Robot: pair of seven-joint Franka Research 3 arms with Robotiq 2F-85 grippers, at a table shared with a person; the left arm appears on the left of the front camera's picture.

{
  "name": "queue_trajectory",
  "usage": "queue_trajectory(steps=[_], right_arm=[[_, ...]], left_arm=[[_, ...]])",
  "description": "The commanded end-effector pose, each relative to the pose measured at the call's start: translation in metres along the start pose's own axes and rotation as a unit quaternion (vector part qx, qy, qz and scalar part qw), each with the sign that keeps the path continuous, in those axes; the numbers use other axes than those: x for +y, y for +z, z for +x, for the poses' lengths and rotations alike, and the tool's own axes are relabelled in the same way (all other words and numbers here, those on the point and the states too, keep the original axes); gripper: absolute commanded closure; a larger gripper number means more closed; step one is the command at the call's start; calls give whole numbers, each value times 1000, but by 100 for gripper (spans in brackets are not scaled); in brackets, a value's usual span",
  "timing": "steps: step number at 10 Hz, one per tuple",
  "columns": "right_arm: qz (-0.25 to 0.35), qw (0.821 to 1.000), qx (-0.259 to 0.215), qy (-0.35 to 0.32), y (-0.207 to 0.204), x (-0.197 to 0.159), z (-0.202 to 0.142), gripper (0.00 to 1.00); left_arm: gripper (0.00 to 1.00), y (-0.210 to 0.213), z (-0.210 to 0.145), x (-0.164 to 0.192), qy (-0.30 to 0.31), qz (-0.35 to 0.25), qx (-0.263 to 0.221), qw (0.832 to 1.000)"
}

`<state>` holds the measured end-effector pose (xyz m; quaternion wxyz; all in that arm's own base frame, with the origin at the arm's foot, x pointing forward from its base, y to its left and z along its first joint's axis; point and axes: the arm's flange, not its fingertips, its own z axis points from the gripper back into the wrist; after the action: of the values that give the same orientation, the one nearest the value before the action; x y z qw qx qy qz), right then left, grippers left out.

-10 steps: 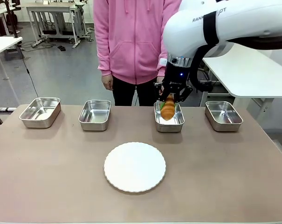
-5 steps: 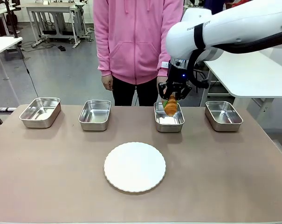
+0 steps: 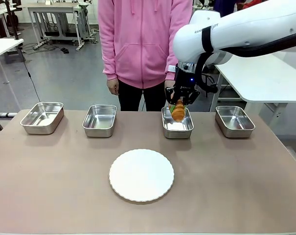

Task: Place the bread in the container.
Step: Place the Butter Roll into the Airtight Container indicated by the human.

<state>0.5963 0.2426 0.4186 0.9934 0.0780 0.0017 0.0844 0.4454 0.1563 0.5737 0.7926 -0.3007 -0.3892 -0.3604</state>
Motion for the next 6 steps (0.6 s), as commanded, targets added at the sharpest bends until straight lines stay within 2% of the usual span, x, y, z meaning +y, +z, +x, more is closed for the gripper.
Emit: queue_trajectory(steps=[1, 6], right_arm=[[0, 1000, -11, 7, -6, -2, 7, 59], [-25, 999, -21, 28, -38, -11, 19, 59]], left_arm=[[0, 1, 0, -2, -5, -2, -2, 1000], [0, 1, 0, -2, -5, -2, -2, 1000]])
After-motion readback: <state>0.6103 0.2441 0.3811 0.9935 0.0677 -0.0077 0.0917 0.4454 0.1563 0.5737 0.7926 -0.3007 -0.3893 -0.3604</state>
